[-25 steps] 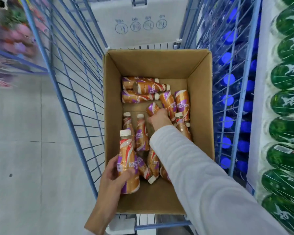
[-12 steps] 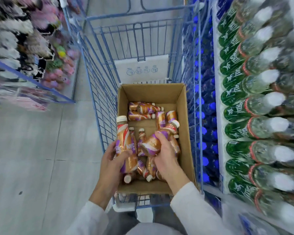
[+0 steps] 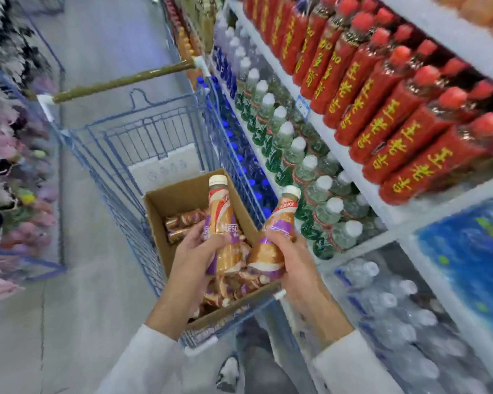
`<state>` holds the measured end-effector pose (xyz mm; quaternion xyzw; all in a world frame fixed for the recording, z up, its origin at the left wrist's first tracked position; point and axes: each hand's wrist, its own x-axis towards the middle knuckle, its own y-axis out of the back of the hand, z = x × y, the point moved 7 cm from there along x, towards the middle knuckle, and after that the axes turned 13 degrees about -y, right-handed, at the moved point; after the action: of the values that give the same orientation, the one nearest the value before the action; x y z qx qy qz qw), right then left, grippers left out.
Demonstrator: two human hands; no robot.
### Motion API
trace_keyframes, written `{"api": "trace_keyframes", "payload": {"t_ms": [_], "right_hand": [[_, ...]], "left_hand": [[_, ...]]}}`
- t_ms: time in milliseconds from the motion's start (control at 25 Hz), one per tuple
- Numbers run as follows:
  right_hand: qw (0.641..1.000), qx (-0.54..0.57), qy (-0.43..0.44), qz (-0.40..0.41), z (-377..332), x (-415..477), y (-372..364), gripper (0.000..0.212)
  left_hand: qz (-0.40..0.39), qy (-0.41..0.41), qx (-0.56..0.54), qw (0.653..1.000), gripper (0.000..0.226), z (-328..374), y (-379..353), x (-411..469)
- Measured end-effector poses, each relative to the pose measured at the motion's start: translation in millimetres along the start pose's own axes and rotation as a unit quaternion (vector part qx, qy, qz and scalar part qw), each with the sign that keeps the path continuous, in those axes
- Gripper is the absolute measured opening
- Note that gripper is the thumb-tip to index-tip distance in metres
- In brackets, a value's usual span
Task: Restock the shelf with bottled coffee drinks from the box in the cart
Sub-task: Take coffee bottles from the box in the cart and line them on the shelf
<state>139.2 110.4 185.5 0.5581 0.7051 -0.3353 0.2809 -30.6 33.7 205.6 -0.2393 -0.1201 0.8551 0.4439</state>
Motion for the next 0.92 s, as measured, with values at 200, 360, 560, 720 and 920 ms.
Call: {"api": "trace_keyframes", "payload": {"t_ms": [200, 360, 560, 720, 920], "right_hand": [[0.992, 0.053, 0.073, 0.091, 4.5, -92.5, 83.9, 0.073], [0.973, 0.114, 0.121, 0.157, 11.5, -157.9, 154.1, 0.059], [0.935, 0.192, 0.180, 0.237, 20.3, -239.7, 247.7, 0.060], [0.912, 0.218, 0.210, 0.278, 30.6, -307.5, 326.9, 0.068], [0.888, 0.221, 0.245, 0.321, 38.7, -391.8, 430.9, 0.062]], "left_hand": [[-0.144, 0.004, 0.041, 0.989, 0.038, -1.8, -80.4, -47.1], [-0.248, 0.031, 0.062, 0.966, 0.045, -18.8, -153.8, -89.4], [-0.367, 0.077, 0.074, 0.924, 0.051, -55.6, -258.9, -160.7], [-0.444, 0.086, 0.074, 0.889, 0.040, -84.5, -338.7, -229.7], [-0.499, 0.096, 0.068, 0.859, 0.037, -117.8, -432.4, -326.1]]}}
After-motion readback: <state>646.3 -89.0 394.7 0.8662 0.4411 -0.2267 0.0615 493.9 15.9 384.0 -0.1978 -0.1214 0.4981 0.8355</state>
